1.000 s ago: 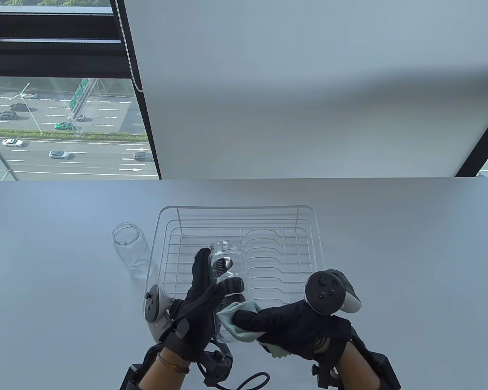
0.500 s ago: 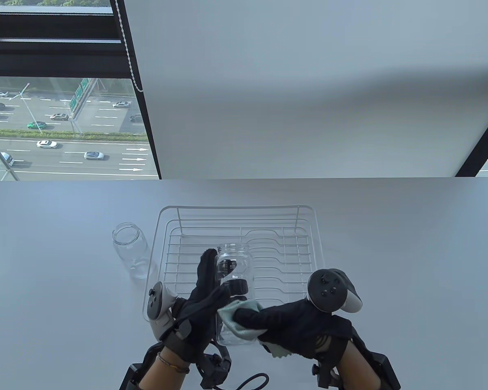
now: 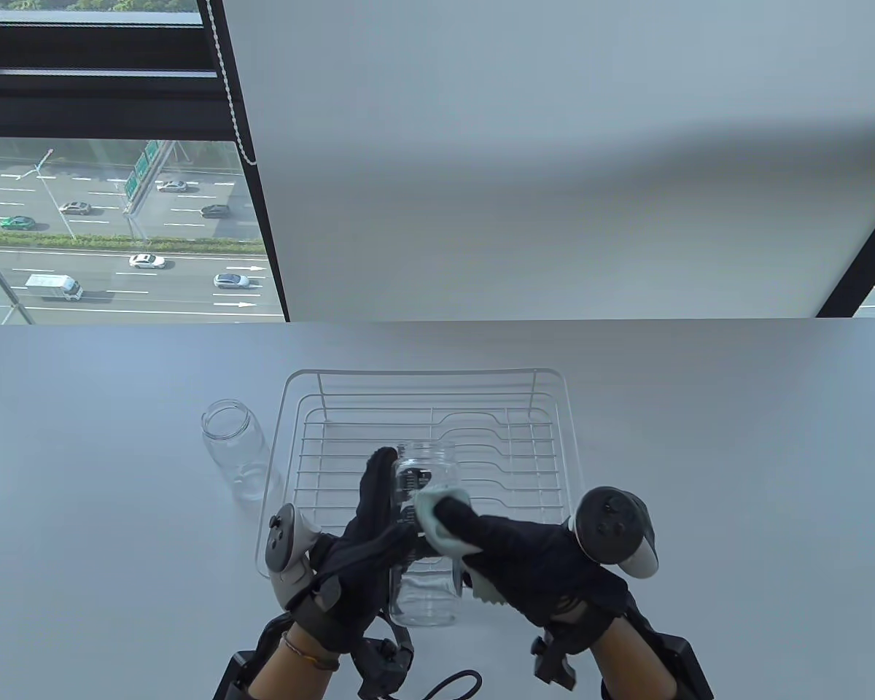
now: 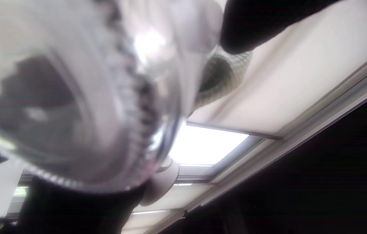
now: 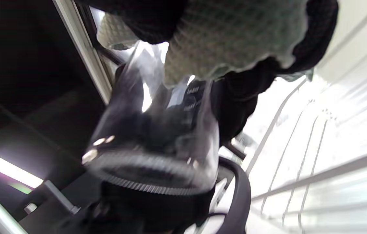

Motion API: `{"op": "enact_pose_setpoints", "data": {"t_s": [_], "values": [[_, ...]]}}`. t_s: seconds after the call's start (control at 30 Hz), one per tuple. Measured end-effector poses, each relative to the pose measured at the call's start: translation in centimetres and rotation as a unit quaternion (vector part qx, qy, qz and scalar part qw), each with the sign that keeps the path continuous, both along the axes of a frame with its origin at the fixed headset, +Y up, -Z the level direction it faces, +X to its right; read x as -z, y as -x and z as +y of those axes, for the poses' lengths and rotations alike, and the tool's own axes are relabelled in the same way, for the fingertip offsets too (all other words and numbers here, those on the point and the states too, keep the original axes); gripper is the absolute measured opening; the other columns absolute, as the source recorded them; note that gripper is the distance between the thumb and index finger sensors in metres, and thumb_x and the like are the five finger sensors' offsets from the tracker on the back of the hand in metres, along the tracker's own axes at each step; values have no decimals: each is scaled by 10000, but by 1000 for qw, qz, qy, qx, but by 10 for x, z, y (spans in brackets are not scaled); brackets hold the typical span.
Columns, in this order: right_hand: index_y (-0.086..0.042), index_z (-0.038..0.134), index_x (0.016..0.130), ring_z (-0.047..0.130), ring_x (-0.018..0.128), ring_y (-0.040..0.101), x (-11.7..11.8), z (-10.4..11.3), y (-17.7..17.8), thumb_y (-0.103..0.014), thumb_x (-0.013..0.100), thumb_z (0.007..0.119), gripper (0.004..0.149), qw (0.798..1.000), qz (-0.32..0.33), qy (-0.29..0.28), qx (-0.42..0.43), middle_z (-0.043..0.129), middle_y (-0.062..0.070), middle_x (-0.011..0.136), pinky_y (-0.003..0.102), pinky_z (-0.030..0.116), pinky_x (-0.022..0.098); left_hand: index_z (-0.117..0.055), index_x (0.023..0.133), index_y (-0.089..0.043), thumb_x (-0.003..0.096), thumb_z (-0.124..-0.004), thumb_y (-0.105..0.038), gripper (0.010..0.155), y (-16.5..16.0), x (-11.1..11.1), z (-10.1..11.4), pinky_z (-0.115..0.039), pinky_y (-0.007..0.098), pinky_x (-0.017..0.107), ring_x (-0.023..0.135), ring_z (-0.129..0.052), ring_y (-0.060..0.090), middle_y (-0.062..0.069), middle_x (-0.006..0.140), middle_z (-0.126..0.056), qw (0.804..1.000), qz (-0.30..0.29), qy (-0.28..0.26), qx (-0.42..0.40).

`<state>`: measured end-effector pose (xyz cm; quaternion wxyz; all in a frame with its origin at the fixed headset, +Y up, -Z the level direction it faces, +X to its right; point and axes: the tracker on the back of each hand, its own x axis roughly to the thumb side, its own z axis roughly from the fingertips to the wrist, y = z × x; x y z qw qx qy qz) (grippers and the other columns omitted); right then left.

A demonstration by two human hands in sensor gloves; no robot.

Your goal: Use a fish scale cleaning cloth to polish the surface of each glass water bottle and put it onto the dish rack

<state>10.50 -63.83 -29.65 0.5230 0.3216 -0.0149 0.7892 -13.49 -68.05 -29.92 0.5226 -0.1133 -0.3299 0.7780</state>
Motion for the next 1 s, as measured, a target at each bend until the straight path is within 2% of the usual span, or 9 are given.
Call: {"op": "enact_pose_setpoints", "data": {"t_s": [0.1, 0.17, 0.23, 0.33, 0.5, 0.7, 0.77, 0.93, 1.0], "values": [[-573, 496, 1012, 1001, 496, 291, 0, -1, 2, -348, 554, 732, 562, 998, 64, 17, -18, 880, 185, 742, 427, 881, 361, -103, 1109, -215, 515, -780, -420, 923, 1, 0, -1, -651, 713, 626, 917, -588, 635, 263, 1126, -164, 997, 60, 23, -34], [-570, 523, 1005, 988, 532, 323, -1, -3, 11, -328, 569, 744, 545, 963, 238, 104, -79, 859, 206, 768, 451, 868, 389, -78, 1104, -218, 529, -770, -416, 921, 9, 3, -2, -634, 713, 641, 927, -562, 640, 261, 1124, -139, 994, 83, 22, -69], [-550, 561, 995, 995, 525, 336, -4, -6, 18, -315, 562, 761, 532, 945, 286, 134, -88, 862, 219, 762, 463, 872, 380, -71, 1100, -241, 526, -775, -419, 926, 12, 3, -1, -627, 709, 648, 930, -564, 636, 251, 1127, -141, 992, 102, 21, -76], [-552, 533, 1015, 978, 540, 343, -3, -3, 18, -324, 569, 754, 548, 961, 244, 103, -81, 856, 214, 760, 470, 855, 396, -63, 1104, -223, 539, -748, -434, 912, 13, 3, 0, -615, 702, 658, 945, -536, 630, 250, 1124, -104, 995, 73, 17, -61], [-558, 458, 1034, 978, 564, 310, -1, -1, 3, -352, 568, 706, 567, 1000, -7, -1, -15, 857, 165, 794, 447, 862, 417, -58, 1105, -217, 540, -750, -431, 920, 2, 1, -5, -620, 705, 653, 945, -540, 633, 259, 1124, -105, 999, 23, 18, -16], [-561, 592, 977, 993, 521, 337, -1, -8, 17, -306, 546, 775, 533, 945, 290, 121, -96, 866, 211, 752, 465, 870, 378, -113, 1111, -197, 524, -774, -417, 911, 7, 5, -6, -636, 709, 640, 930, -571, 638, 250, 1132, -157, 993, 85, 38, -69], [-553, 575, 999, 989, 518, 333, 2, -7, 18, -320, 553, 772, 540, 950, 279, 103, -94, 874, 203, 742, 462, 864, 381, -75, 1105, -195, 542, -743, -436, 907, 8, 5, -6, -631, 698, 654, 943, -548, 629, 251, 1128, -118, 996, 64, 28, -46], [-565, 458, 1032, 980, 558, 302, 5, -6, -1, -361, 558, 716, 577, 1000, -16, 3, 19, 862, 156, 789, 444, 864, 415, -41, 1095, -188, 537, -753, -412, 932, 0, 0, -3, -602, 715, 660, 955, -500, 642, 258, 1120, -72, 1000, 4, 11, -11], [-592, 448, 1016, 983, 532, 290, 7, -8, 1, -358, 563, 709, 573, 996, 82, 38, -12, 853, 170, 771, 426, 870, 390, -131, 1114, -176, 505, -780, -403, 919, 4, 0, -5, -660, 711, 626, 925, -585, 646, 270, 1129, -167, 998, 59, 34, -17]]}}
